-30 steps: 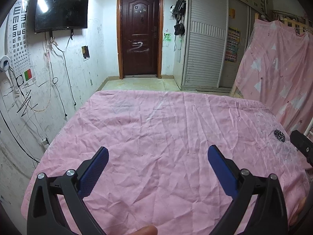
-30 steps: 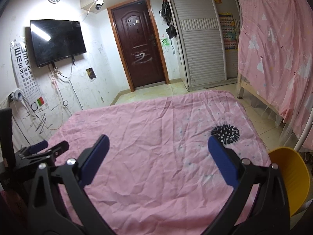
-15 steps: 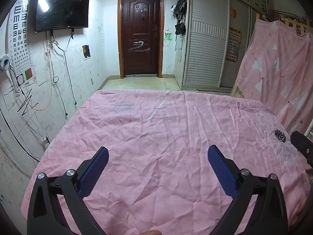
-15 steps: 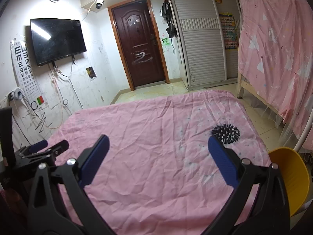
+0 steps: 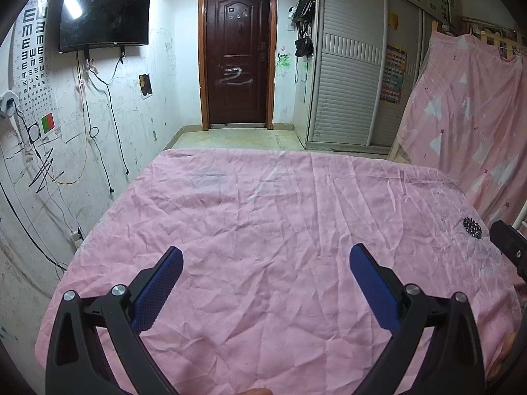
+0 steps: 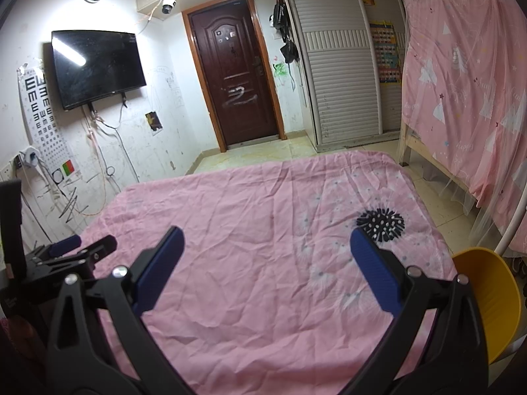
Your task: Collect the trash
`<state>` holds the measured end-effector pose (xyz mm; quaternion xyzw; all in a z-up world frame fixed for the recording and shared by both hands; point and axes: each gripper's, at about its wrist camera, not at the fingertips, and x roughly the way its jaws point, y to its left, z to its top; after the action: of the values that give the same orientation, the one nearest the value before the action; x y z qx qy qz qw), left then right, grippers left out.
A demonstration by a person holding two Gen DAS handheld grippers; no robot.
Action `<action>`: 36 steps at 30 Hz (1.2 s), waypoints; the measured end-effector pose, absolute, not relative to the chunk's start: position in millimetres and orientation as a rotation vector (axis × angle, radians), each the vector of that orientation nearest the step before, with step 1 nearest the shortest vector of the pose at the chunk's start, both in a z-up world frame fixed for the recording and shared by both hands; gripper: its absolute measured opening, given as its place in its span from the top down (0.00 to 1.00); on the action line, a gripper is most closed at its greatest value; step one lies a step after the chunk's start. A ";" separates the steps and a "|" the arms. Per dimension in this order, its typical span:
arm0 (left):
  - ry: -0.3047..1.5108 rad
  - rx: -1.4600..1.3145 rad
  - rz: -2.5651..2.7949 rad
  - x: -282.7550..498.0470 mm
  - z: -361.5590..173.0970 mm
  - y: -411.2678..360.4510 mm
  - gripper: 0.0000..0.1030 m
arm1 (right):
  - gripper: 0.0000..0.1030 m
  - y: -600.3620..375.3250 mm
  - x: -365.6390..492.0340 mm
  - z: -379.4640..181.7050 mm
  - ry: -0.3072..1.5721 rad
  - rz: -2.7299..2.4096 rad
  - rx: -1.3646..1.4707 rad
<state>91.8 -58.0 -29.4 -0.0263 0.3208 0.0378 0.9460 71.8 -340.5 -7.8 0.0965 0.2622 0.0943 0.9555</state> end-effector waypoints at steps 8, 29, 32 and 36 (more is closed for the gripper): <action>0.654 -0.050 0.077 91.9 -29.4 -58.3 0.09 | 0.06 -340.5 71.9 -7.7 0.532 0.192 0.195; 0.653 -0.045 0.077 91.2 -29.7 -59.1 0.09 | 0.06 -339.9 72.0 -7.3 0.533 0.192 0.194; 0.653 -0.044 0.077 91.2 -29.6 -59.2 0.09 | 0.06 -339.7 71.8 -7.3 0.533 0.192 0.193; 0.658 -0.048 0.085 91.5 -30.2 -57.9 0.09 | 0.06 -339.5 71.9 -7.2 0.533 0.191 0.194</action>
<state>91.5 -57.9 -30.2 -0.0234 0.3230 0.0416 0.9452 71.9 -339.5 -7.2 0.0955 0.2627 0.0943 0.9555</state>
